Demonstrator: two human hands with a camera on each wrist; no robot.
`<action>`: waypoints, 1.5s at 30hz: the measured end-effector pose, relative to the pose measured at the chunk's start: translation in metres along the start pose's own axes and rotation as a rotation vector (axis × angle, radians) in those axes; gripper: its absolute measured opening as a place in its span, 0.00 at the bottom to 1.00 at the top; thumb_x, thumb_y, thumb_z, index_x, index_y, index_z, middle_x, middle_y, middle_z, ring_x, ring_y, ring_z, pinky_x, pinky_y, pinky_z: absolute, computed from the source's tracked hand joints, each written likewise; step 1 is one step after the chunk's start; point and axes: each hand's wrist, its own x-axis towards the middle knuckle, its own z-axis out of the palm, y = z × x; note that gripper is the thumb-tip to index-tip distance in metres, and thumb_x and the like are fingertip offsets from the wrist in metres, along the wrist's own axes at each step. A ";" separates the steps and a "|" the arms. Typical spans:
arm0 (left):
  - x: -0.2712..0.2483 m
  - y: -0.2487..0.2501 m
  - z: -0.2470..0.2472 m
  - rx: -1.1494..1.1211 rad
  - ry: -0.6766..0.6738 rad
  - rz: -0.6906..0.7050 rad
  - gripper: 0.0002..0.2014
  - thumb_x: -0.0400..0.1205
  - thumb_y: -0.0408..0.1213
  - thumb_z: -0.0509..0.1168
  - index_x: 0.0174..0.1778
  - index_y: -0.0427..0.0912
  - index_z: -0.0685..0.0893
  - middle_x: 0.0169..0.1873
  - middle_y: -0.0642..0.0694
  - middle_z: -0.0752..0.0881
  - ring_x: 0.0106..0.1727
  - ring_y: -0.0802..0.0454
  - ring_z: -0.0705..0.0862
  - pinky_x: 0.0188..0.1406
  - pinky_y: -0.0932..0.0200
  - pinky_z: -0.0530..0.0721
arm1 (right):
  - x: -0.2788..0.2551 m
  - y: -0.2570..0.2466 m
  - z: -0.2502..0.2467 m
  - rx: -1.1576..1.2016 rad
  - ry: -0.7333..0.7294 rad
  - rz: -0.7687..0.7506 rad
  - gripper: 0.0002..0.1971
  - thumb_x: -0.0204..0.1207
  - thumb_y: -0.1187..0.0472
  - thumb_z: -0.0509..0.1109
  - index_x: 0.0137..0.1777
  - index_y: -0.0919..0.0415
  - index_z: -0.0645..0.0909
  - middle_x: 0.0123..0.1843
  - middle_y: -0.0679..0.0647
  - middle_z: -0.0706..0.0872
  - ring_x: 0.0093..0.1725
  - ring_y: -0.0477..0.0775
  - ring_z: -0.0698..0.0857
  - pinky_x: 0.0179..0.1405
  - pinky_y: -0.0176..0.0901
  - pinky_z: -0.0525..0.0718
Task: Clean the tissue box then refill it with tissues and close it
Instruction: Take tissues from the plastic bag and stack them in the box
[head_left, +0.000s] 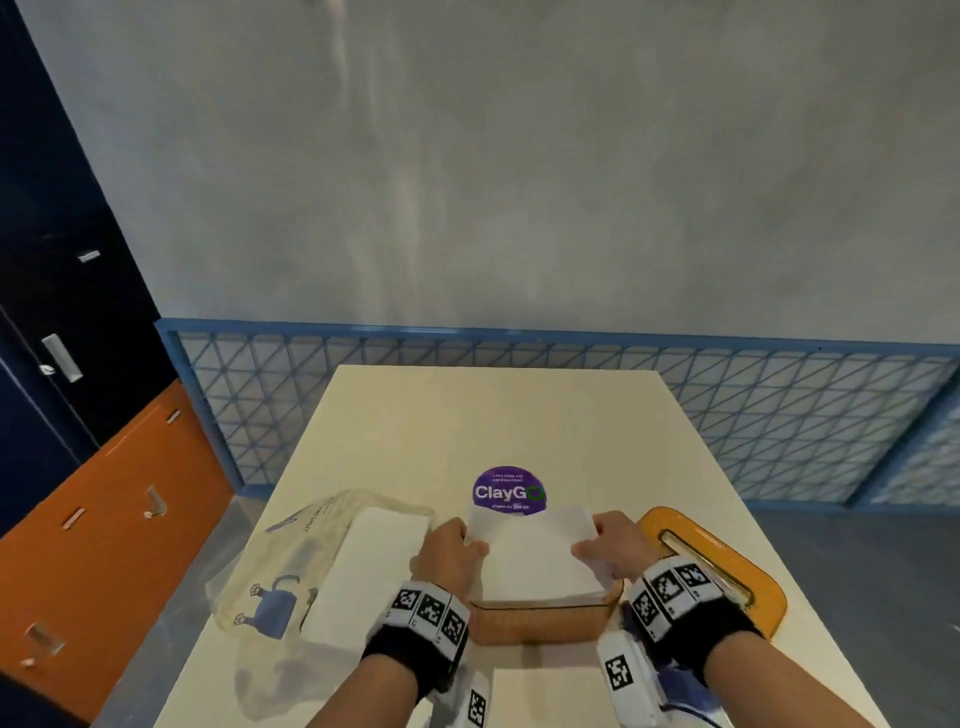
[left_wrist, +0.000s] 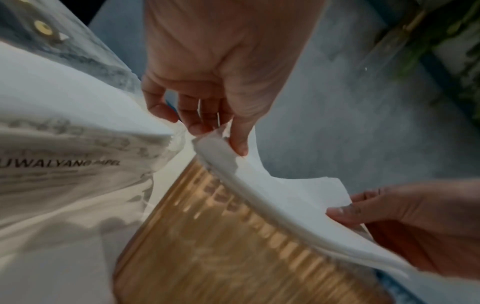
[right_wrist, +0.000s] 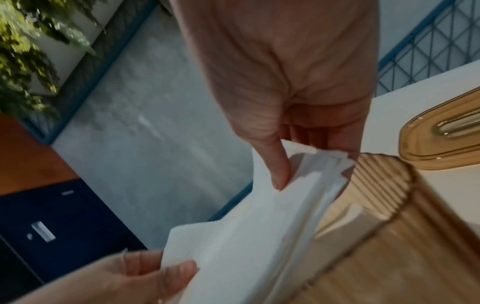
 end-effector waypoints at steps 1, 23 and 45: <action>0.000 0.003 0.003 0.073 -0.002 0.023 0.12 0.80 0.42 0.63 0.34 0.42 0.70 0.44 0.42 0.84 0.50 0.43 0.81 0.47 0.54 0.76 | 0.002 0.002 0.004 -0.059 0.015 0.016 0.06 0.73 0.64 0.69 0.48 0.64 0.82 0.49 0.61 0.86 0.54 0.61 0.86 0.42 0.41 0.76; 0.008 0.023 0.033 0.668 -0.311 0.323 0.23 0.83 0.29 0.59 0.75 0.47 0.72 0.74 0.41 0.66 0.75 0.41 0.67 0.73 0.48 0.72 | -0.002 -0.003 0.038 -0.640 0.203 -0.292 0.19 0.80 0.71 0.58 0.70 0.61 0.71 0.68 0.60 0.73 0.67 0.59 0.75 0.59 0.48 0.77; 0.008 0.014 0.024 0.778 -0.095 0.404 0.19 0.85 0.36 0.55 0.73 0.48 0.74 0.68 0.46 0.77 0.73 0.44 0.67 0.66 0.49 0.73 | 0.013 0.008 0.024 -0.572 0.047 -0.309 0.19 0.83 0.59 0.58 0.73 0.55 0.76 0.72 0.54 0.79 0.72 0.54 0.76 0.73 0.43 0.71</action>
